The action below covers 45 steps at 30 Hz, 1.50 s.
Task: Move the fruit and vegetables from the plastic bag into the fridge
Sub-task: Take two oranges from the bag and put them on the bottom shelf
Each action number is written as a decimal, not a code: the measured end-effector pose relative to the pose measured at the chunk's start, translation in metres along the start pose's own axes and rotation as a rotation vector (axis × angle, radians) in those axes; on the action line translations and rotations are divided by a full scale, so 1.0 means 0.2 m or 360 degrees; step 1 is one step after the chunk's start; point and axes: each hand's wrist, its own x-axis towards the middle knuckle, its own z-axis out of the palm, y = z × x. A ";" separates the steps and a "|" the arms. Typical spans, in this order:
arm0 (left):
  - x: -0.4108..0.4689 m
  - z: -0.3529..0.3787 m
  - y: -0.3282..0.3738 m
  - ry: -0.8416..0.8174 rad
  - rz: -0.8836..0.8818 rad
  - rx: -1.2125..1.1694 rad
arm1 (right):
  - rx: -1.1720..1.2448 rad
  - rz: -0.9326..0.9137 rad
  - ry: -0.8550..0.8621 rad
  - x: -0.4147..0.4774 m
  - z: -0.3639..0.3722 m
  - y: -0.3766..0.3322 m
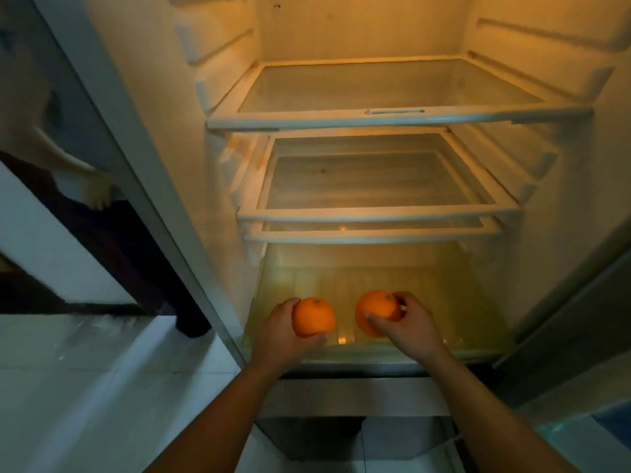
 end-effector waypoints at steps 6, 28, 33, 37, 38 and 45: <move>-0.01 0.00 0.02 0.0112 -0.0083 -0.0169 | -0.0046 0.0070 -0.0086 0.02 -0.01 0.03; 0.44 0.11 -0.06 0.0076 -0.0204 -0.0163 | -0.0218 -0.0206 -0.0204 0.40 0.22 -0.08; 0.50 0.13 -0.09 0.0158 -0.0171 -0.0331 | -0.0154 -0.0157 -0.0169 0.48 0.27 -0.02; 0.50 0.17 -0.12 0.0162 -0.0226 -0.0433 | -0.0108 -0.0097 -0.0143 0.49 0.32 0.03; 0.50 0.18 -0.14 0.0161 -0.0220 -0.0427 | -0.0112 -0.0098 -0.0144 0.49 0.33 0.05; 0.50 0.20 -0.20 0.0169 -0.0119 -0.0222 | -0.0224 -0.0205 -0.0196 0.47 0.35 0.13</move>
